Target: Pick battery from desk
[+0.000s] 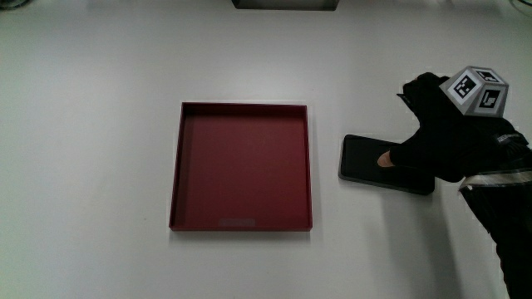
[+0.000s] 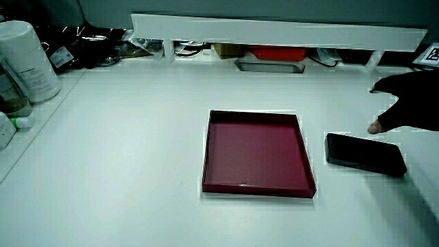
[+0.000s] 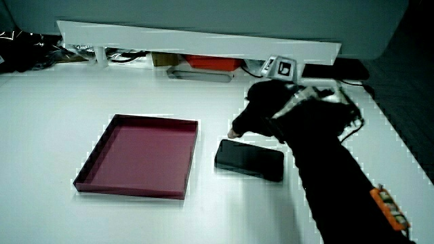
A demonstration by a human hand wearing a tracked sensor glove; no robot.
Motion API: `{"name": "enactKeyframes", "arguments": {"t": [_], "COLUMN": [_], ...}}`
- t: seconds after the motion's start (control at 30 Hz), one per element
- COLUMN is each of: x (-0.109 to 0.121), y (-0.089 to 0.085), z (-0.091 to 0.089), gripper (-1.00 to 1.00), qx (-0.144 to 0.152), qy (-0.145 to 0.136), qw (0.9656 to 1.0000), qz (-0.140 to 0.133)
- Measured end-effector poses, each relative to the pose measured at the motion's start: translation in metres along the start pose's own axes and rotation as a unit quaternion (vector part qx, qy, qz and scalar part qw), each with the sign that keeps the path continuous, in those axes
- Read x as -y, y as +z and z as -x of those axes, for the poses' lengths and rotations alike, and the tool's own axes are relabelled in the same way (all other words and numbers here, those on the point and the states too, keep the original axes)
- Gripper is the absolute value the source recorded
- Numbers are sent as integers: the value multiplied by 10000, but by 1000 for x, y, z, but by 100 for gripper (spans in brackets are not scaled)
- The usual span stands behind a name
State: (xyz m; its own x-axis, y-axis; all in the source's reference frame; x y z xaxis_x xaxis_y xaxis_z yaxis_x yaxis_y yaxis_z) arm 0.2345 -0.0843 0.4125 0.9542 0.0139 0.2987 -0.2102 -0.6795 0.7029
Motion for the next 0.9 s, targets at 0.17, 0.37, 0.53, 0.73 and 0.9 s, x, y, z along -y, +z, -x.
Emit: {"name": "enactKeyframes", "arguments": {"t": [0.17, 0.37, 0.53, 0.73, 0.9], "x": [-19, -32, -41, -56, -62], "y": [-26, -47, -61, -85, -96], "z": [-16, -23, -27, -37, -39], "gripper": [0, 0, 0, 0, 0], "qx": [-89, -289, -352, -385, -385], "qy": [-120, -167, -235, -402, -509], "qw": [9997, 9987, 9977, 9964, 9953], "qz": [169, 380, 539, 642, 729]}}
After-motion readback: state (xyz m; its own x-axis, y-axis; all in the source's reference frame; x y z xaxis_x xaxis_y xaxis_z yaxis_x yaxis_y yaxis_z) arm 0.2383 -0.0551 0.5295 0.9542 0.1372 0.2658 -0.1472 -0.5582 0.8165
